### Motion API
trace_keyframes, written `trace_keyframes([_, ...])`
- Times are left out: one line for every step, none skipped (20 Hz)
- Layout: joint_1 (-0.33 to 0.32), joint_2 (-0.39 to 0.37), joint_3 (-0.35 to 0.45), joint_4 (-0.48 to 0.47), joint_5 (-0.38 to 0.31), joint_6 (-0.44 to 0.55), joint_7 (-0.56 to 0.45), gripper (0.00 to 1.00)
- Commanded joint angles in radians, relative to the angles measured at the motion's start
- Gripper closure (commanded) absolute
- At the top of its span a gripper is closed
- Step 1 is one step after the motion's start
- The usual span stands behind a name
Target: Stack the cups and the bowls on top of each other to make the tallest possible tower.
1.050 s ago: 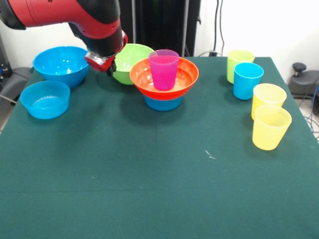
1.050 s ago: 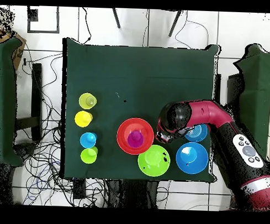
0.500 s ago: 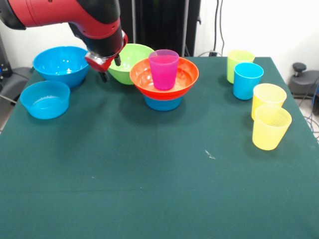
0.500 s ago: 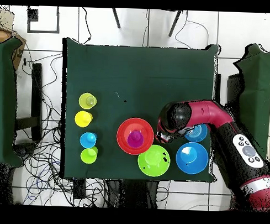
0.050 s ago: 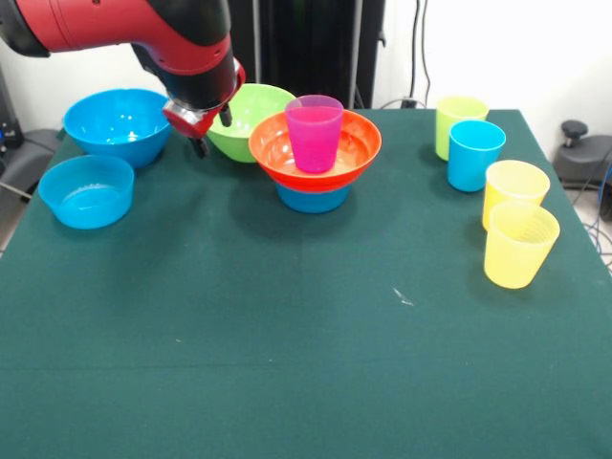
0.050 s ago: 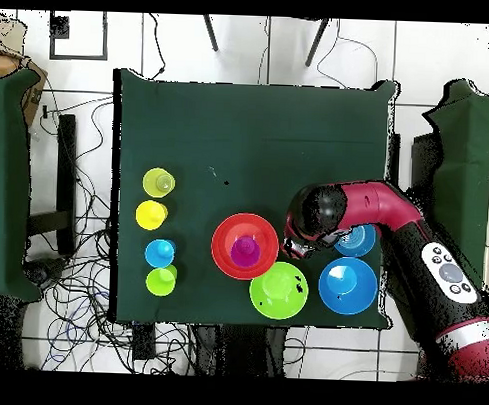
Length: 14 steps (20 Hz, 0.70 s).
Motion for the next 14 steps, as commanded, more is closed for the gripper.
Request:
trace_keyframes([0.014,0.036,-0.035,-0.058,-0.069,0.026,-0.234,0.0])
trace_keyframes([0.015,0.037,-0.039,-0.058,-0.072,0.028,-0.231,0.0])
trace_keyframes([0.014,0.036,-0.043,-0.057,-0.073,0.03,-0.229,0.0])
trace_keyframes([0.013,0.031,-0.046,-0.053,-0.077,0.034,-0.23,0.0])
trace_keyframes([0.013,0.03,-0.049,-0.051,-0.079,0.037,-0.229,0.0])
trace_keyframes([0.011,0.03,-0.051,-0.05,-0.08,0.037,-0.23,0.0])
trace_keyframes([0.011,0.033,-0.054,-0.05,-0.083,0.035,-0.229,0.0])
trace_keyframes([0.011,0.036,-0.056,-0.05,-0.087,0.033,-0.228,0.0])
trace_keyframes([0.01,0.04,-0.059,-0.052,-0.09,0.031,-0.228,0.0])
trace_keyframes([0.008,0.044,-0.061,-0.052,-0.092,0.028,-0.228,0.0])
trace_keyframes([0.007,0.049,-0.063,-0.053,-0.094,0.025,-0.229,0.0])
trace_keyframes([0.003,0.053,-0.065,-0.052,-0.097,0.019,-0.23,0.0])
trace_keyframes([0.0,0.058,-0.067,-0.053,-0.1,0.015,-0.231,0.0])
trace_keyframes([-0.001,0.062,-0.068,-0.054,-0.102,0.011,-0.231,0.0])
